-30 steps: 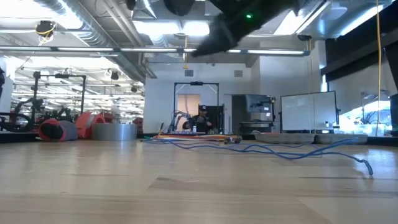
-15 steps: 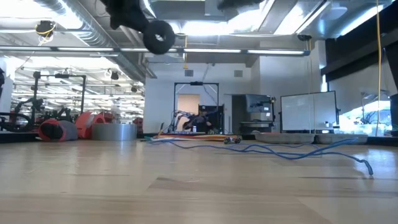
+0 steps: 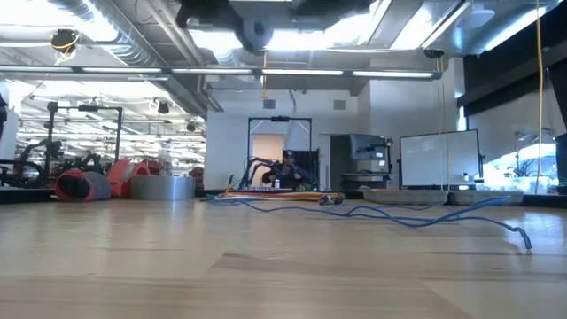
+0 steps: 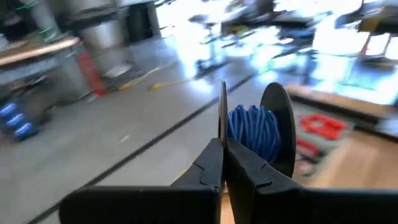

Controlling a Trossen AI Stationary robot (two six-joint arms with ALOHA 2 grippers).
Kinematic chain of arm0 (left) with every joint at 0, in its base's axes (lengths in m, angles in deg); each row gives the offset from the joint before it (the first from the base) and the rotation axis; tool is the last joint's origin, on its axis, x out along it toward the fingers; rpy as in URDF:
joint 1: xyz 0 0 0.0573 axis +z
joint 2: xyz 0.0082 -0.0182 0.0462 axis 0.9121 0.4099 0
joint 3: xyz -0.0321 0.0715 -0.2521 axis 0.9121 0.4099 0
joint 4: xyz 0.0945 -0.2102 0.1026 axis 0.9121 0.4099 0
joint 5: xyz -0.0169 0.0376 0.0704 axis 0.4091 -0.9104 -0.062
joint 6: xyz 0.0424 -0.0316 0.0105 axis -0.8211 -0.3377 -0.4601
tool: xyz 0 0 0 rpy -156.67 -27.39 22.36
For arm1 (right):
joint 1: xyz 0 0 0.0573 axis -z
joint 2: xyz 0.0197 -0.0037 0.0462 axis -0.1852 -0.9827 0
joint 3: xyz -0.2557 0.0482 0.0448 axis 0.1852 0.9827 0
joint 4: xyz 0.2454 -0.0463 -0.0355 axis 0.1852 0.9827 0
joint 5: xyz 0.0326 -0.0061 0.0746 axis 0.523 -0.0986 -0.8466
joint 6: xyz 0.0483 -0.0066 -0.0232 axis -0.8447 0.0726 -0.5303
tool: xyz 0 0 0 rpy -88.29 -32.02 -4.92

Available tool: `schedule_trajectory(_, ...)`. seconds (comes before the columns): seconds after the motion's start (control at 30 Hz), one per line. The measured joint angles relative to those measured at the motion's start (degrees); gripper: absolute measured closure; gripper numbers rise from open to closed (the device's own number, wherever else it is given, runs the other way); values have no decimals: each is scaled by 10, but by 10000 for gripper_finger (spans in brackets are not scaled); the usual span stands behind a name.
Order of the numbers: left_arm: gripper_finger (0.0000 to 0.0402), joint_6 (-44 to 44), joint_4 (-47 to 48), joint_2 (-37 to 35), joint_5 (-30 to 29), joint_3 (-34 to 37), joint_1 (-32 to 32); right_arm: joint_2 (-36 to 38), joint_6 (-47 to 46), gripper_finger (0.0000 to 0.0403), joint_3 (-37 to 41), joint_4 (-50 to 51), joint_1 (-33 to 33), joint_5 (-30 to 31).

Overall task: Coil cords
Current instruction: Uncoil the blue wire from the black spool

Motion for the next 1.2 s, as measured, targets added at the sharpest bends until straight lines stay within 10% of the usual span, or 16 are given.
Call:
schedule_trajectory(0.5, 400, 36, 185, -58, 158, 0, -67, 81, -26, 403, 1, 179, 2, 346)
schedule_trajectory(0.63, 400, 50, 198, -38, 140, 12, -55, 115, -12, 403, 0, 94, 1, 301)
schedule_trajectory(0.93, 400, 27, 41, 23, -27, 16, 17, 80, -12, 403, 0, -23, 0, -7)
schedule_trajectory(1.2, 400, -25, -63, -11, 21, 4, 21, 36, -62, 403, 0, 181, -7, 39)
